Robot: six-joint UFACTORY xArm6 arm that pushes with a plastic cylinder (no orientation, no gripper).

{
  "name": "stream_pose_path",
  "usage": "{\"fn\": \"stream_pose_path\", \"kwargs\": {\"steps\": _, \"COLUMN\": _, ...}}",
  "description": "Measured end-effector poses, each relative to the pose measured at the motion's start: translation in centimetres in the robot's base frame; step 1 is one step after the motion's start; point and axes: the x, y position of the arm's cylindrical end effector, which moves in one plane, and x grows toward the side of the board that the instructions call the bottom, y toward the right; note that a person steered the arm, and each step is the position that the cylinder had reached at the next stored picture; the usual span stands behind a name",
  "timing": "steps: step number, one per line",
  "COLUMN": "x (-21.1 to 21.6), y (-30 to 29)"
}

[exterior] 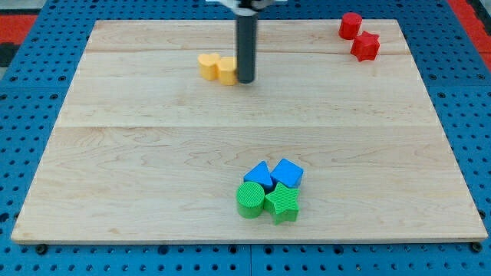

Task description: Move green circle towards yellow heart

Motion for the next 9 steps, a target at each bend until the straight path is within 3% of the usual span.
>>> {"fn": "stream_pose_path", "kwargs": {"steps": 1, "x": 0.1, "y": 2.5}}
{"fn": "stream_pose_path", "kwargs": {"steps": 2, "x": 2.6, "y": 8.8}}
{"fn": "stream_pose_path", "kwargs": {"steps": 3, "x": 9.9, "y": 12.0}}
{"fn": "stream_pose_path", "kwargs": {"steps": 4, "x": 19.0, "y": 12.1}}
{"fn": "stream_pose_path", "kwargs": {"steps": 5, "x": 25.0, "y": 9.4}}
{"fn": "stream_pose_path", "kwargs": {"steps": 7, "x": 25.8, "y": 1.5}}
{"fn": "stream_pose_path", "kwargs": {"steps": 9, "x": 22.9, "y": 0.8}}
